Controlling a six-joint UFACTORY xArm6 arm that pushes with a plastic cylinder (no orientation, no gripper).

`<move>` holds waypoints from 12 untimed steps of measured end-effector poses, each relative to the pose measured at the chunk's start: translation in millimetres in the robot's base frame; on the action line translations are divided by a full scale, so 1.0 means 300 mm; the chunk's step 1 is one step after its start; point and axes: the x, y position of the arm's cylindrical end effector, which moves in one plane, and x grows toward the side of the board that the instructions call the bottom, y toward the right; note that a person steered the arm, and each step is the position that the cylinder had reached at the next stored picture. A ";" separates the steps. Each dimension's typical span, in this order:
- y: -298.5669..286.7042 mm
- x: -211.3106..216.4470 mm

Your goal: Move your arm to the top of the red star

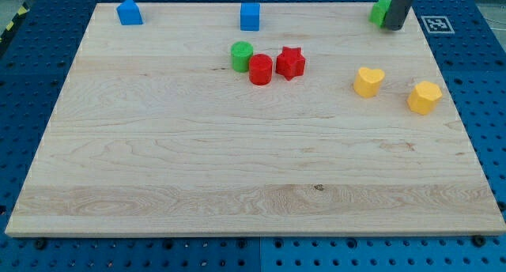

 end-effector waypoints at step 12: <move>-0.522 0.059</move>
